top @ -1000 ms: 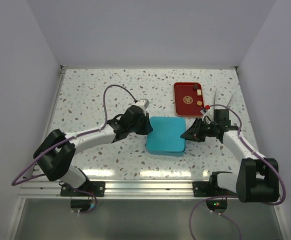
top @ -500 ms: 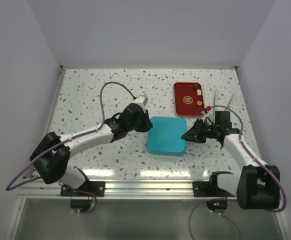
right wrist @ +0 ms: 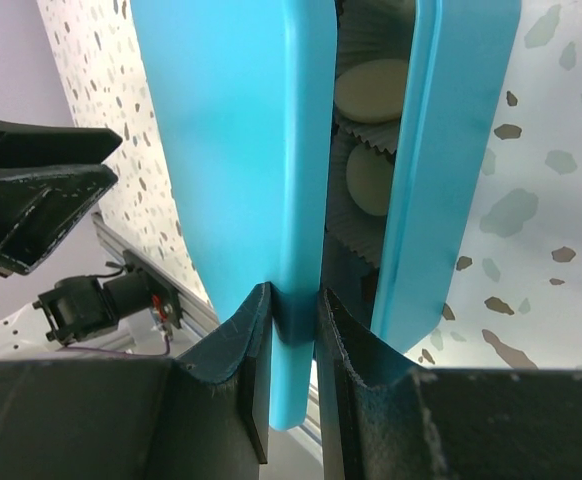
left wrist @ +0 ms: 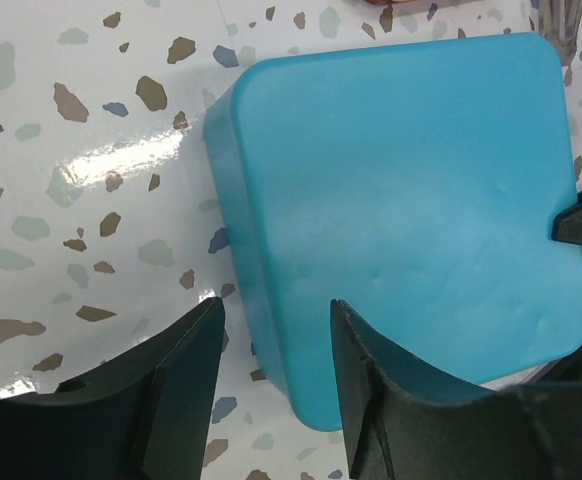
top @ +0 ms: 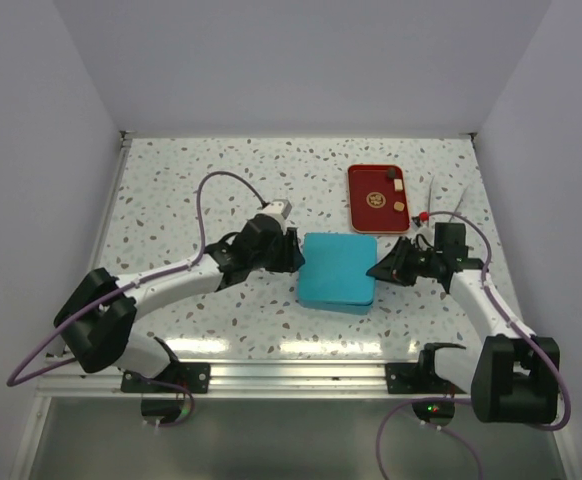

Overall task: Pack the chocolate
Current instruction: Close the box lid on the packing box.

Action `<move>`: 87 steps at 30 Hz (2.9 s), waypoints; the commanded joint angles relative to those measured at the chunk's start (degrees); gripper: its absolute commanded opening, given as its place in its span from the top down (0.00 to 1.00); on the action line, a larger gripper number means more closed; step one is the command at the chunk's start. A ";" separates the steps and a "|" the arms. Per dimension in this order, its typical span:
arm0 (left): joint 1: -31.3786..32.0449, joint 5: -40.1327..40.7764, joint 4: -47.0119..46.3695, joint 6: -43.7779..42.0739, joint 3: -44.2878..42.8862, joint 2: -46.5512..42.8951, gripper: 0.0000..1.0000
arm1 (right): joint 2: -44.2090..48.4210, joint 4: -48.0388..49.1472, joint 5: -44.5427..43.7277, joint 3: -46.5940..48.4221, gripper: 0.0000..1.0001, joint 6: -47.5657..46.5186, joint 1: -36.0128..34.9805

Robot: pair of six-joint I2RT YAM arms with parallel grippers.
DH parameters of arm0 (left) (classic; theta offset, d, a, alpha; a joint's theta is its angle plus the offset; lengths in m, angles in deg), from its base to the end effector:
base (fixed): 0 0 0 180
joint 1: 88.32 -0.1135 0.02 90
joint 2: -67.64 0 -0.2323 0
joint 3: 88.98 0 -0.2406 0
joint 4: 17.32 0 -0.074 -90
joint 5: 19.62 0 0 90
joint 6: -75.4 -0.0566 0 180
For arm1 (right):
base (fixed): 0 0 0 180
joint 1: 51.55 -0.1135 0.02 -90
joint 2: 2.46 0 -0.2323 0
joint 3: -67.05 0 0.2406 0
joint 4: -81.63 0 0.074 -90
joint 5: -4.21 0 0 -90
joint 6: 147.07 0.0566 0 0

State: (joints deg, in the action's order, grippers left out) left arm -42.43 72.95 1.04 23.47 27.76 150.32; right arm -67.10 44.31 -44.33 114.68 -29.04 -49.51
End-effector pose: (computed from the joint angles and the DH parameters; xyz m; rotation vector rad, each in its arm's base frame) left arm 0.2249 -0.2283 0.1839 0.1337 2.3323 -0.7268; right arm 0.2197 0.0297 0.1585 0.3523 2.4777 1.0959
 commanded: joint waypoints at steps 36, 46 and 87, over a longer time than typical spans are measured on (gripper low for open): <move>0.43 -4.50 -9.63 -1.06 -1.37 8.91 0.41 | 6.72 -11.14 -15.70 3.72 0.60 -7.11 0.77; 0.52 -4.94 -10.16 -1.15 -2.77 9.96 0.41 | 6.72 -11.67 -17.45 4.51 0.52 -7.11 0.77; -1.68 4.91 0.73 -1.94 1.27 2.30 1.00 | 6.99 -14.48 -23.08 9.35 0.48 -9.84 0.77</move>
State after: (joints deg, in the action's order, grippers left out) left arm -43.98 77.21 -0.75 22.79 28.50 149.64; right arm -61.18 31.38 -64.27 121.39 -37.65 -48.89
